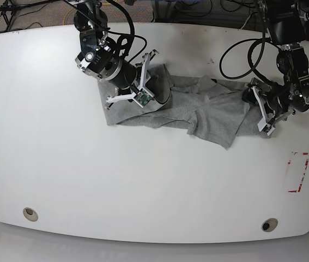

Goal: Fold the T-shirt properly
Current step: 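Release the folded end and regrasp the strip end with the right gripper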

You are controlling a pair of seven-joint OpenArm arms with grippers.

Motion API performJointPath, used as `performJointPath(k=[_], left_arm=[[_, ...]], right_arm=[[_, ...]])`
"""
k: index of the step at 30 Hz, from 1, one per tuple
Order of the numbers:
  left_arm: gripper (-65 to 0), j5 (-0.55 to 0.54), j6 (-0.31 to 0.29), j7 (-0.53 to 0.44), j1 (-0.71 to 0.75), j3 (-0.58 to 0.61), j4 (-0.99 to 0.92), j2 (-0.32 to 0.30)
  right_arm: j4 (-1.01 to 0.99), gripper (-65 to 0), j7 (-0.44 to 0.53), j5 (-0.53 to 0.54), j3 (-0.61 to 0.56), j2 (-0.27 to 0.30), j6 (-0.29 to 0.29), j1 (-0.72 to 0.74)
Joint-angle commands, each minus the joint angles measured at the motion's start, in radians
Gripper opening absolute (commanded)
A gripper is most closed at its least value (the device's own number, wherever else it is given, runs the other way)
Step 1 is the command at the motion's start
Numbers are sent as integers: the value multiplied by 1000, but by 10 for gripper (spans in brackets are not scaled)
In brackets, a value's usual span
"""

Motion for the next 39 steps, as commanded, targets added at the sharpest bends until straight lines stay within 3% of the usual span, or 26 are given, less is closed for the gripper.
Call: performJointPath(k=[1,13,28,39], left_arm=[[-192,-4,-1,12,-8,-3,13,-10],[-192,-4,-1,12,-7,-3,11,-10],[-192,-4,-1,12,-7,-3,8,-10],[-192,-1,-1,12,-7,-3,6,1]], right_arm=[[18,-642,2,15,3,-21,1,32],[15,-640,-1,13,104,-84,1,101],[15,-637,-5,13,161,-82,1,158],[13,-637,-129,16,224,-82,1,235]])
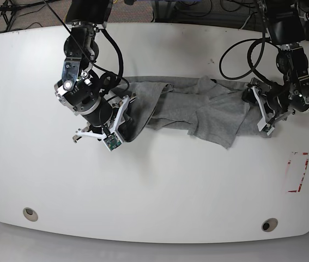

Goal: Fold the T-shirt properly
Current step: 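Release the folded end and regrasp the strip end with the right gripper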

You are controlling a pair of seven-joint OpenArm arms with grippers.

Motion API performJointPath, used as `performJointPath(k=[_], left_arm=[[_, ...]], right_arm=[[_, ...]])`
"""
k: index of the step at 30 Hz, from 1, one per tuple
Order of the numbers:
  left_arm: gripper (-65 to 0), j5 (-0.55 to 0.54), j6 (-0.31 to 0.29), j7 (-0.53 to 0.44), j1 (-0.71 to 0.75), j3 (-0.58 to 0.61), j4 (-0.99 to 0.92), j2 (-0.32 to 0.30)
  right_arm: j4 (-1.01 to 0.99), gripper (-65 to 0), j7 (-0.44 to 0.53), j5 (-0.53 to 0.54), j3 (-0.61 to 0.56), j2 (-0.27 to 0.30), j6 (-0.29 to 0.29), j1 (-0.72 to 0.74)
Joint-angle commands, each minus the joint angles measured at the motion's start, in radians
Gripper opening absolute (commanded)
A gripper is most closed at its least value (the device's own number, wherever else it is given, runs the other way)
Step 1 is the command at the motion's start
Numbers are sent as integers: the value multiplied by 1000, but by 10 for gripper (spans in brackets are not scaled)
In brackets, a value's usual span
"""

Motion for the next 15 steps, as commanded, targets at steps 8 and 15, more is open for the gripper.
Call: performJointPath(k=[8,15], left_arm=[[-192,-2,-1,11,-8,-1,8,1],[-192,-2,-1,11,-8,-1,6,8]], right_arm=[[16,-637,20,22,-87,-10,-1,-21],[-18,-636,20,15,-126,-44,-1,-27]])
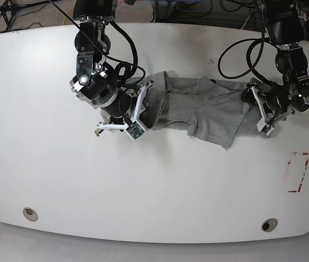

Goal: Fold the T-shirt properly
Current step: 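Release the folded end and regrasp the strip end with the right gripper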

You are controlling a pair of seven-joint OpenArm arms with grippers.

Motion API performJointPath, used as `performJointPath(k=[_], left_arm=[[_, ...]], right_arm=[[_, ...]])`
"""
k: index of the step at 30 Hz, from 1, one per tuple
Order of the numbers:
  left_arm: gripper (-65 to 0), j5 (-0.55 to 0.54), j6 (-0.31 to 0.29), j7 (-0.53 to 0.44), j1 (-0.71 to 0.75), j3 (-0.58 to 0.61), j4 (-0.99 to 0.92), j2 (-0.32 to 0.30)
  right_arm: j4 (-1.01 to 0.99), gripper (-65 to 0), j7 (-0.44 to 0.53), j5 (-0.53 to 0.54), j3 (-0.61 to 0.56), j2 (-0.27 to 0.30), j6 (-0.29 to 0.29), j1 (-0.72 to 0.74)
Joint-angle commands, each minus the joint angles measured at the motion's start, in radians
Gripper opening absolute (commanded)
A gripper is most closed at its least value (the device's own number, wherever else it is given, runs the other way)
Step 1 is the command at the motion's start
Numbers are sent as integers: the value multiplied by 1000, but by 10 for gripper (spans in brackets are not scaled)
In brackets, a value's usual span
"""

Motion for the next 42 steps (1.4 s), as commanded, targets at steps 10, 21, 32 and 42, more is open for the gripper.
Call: performJointPath(k=[10,21,32,42], left_arm=[[-192,-3,-1,11,-7,1,6,6],[-192,-3,-1,11,-7,1,6,6],[-192,-3,-1,11,-8,1,6,6],[-192,-6,-1,11,-13,1,11,6]], right_arm=[[-82,-501,24,3,-42,-35,-1,32],[-27,-216,24,7,-77,-38,-1,24],[47,-293,22,7,-16,19,-1,-65],[15,-602,24,52,176,45,-1,-68]])
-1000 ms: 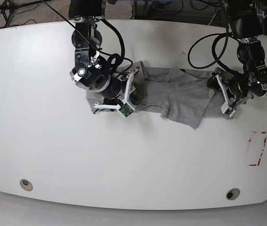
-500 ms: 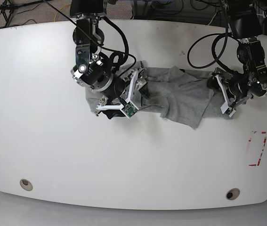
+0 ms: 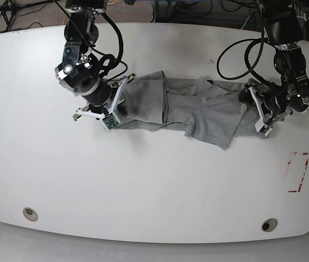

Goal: Fold the T-shirt properly
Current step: 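Release the folded end and regrasp the strip end with the right gripper, then move the left gripper to the strip's other end and grasp it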

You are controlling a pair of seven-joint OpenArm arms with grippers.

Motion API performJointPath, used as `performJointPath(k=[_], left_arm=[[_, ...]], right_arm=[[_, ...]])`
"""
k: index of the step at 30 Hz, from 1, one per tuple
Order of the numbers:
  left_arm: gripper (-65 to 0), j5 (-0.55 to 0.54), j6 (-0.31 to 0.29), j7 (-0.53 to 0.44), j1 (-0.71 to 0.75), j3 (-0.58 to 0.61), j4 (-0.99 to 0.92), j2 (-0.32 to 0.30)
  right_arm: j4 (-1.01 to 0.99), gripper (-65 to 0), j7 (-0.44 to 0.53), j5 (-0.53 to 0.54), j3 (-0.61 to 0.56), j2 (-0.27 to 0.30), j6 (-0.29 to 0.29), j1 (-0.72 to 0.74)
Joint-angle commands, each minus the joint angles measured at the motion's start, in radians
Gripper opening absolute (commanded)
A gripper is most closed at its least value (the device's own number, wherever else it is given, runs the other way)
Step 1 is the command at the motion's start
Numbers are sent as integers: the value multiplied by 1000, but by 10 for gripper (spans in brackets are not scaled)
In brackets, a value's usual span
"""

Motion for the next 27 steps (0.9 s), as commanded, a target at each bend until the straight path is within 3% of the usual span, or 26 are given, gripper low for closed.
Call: performJointPath(k=[1,10,19,27], left_arm=[[-192,-5,-1,13,-11,1,7,-3],[-189,-6,-1,13,-13,-1,10,14],[-187,-16,-1,13,-28,-4,11,16],[-185,-235,-1,17,-39,-119,11,11]], right_arm=[[-30,-609,24,68,72,17,-1,25],[-292,-609,42,260,144,94,-1,77],[-516,-609,200,274,147,115,-1,83],[-541,-609,225,274,147,117,-1,77]])
